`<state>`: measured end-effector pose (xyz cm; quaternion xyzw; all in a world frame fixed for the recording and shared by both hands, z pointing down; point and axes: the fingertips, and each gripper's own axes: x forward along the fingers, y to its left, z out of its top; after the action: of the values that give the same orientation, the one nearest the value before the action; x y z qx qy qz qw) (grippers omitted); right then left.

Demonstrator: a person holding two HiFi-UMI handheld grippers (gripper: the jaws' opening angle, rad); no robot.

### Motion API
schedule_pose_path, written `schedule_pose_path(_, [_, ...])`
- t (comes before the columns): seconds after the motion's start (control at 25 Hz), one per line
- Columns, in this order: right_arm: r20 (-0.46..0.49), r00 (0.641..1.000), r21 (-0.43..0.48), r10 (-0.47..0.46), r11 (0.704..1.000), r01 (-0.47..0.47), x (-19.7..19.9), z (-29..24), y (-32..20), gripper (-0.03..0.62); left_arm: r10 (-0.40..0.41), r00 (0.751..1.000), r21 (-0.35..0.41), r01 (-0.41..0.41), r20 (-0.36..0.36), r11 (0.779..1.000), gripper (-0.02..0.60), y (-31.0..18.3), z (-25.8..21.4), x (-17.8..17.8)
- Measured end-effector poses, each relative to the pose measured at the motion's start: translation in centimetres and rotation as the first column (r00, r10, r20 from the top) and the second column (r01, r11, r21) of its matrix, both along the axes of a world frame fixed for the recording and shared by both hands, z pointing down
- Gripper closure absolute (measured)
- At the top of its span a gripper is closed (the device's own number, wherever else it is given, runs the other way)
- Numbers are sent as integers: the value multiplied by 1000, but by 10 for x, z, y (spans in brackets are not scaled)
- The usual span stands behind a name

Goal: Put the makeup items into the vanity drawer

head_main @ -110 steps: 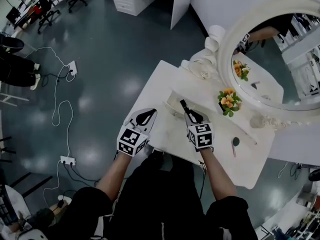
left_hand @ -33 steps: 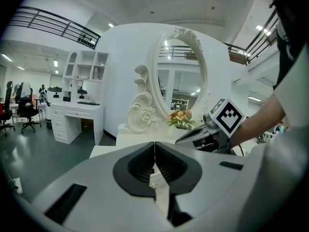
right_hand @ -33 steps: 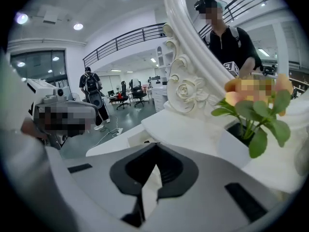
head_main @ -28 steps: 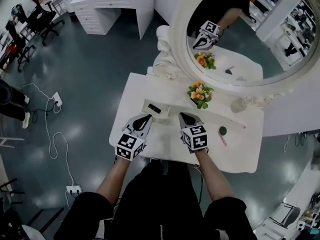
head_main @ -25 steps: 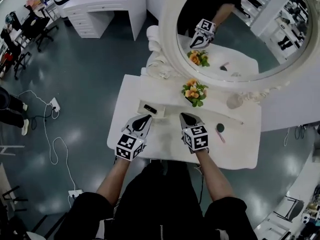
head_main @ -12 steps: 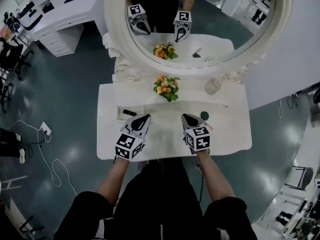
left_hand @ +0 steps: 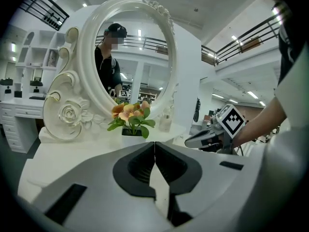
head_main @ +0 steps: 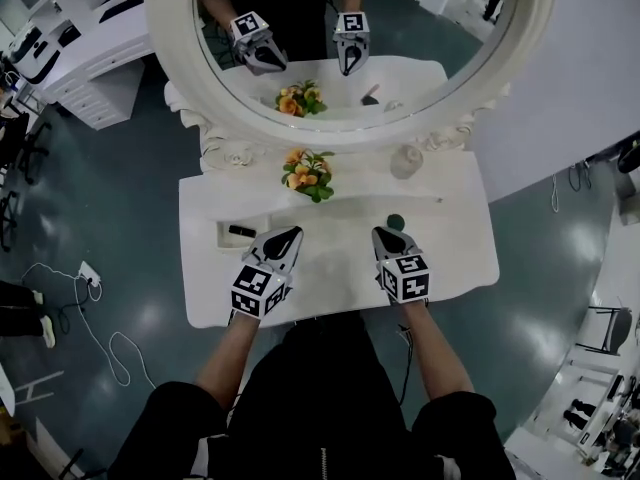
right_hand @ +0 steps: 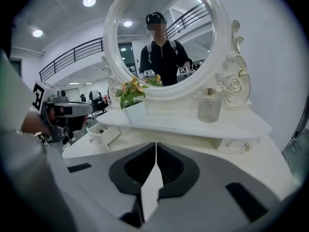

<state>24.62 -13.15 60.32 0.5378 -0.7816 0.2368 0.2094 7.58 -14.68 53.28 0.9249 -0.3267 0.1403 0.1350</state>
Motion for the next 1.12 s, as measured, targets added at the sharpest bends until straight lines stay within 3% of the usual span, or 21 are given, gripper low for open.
schedule_pose_path(0.32, [-51,999,-33,2,999,-4,28,13,12,467,-3,1000,-16,3,2,1000,560,-8,4,0])
schedule_pose_path(0.72, [-173,985,-148,-24,989,-2,68,54,17,461,-5,1000,-24,6,15,1000,560,-11,9,2])
schedule_pose_path(1.12, [-226,968,-314,-114,949,38,87,106,19,436,-59,998,-38,60,39,997,560,-11,16,-21])
